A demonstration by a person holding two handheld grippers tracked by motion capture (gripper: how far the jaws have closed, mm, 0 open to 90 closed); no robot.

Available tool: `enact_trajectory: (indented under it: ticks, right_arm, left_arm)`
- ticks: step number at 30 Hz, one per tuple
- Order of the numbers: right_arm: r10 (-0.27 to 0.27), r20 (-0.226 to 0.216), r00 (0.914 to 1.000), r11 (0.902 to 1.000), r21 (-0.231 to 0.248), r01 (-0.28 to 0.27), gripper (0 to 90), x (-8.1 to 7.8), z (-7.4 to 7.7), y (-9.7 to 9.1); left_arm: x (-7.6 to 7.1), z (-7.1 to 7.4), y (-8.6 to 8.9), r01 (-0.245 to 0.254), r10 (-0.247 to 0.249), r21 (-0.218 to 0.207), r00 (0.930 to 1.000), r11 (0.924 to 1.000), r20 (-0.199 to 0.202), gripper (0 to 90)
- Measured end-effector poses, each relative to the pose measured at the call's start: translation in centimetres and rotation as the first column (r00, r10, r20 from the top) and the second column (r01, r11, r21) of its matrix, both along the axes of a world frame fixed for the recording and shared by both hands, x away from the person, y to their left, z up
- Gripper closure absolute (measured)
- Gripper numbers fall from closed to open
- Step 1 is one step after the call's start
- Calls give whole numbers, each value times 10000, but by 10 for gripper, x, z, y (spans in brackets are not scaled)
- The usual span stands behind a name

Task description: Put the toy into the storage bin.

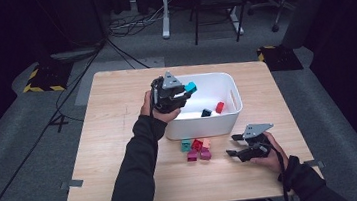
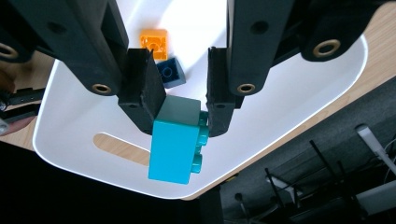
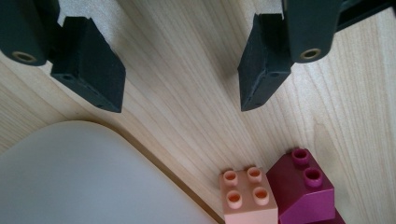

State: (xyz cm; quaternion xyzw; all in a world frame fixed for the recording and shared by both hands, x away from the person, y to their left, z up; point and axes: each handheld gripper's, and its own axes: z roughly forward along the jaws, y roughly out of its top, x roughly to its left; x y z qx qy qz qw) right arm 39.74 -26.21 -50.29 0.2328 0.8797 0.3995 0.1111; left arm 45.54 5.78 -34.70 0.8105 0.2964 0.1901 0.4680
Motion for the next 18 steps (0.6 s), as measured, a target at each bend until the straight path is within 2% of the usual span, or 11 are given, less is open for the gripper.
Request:
enact_trajectory:
  ticks: [3,4,8,10,14,17,18]
  right_arm:
    - [1,-1,10000,10000,2,-1,323,0,0,0]
    - [3,-1,10000,10000,1,-3,323,0,0,0]
    - [2,-2,10000,10000,3,-2,323,0,0,0]
    - [3,-20,10000,10000,4,-3,323,0,0,0]
    - [3,-21,10000,10000,7,-3,322,0,0,0]
    - [-3,-32,10000,10000,12,3,319,0,0,0]
    - [3,-9,10000,10000,7,-3,319,0,0,0]
  left_arm:
    - [0,-1,-4,31,-31,67,10000,10000,-56,681]
    - [1,-1,-5,-3,3,307,10000,9995,-3,681]
    - [2,-4,-8,-11,13,171,9999,9999,-129,676]
    - [3,-4,-7,75,-72,325,9999,9994,-107,663]
    - [2,-4,-8,50,-49,220,10000,9997,-73,611]
    - [0,-3,-7,72,-73,-82,9999,9999,-87,566]
    - [-1,-3,-6,59,-59,3,10000,10000,-28,564]
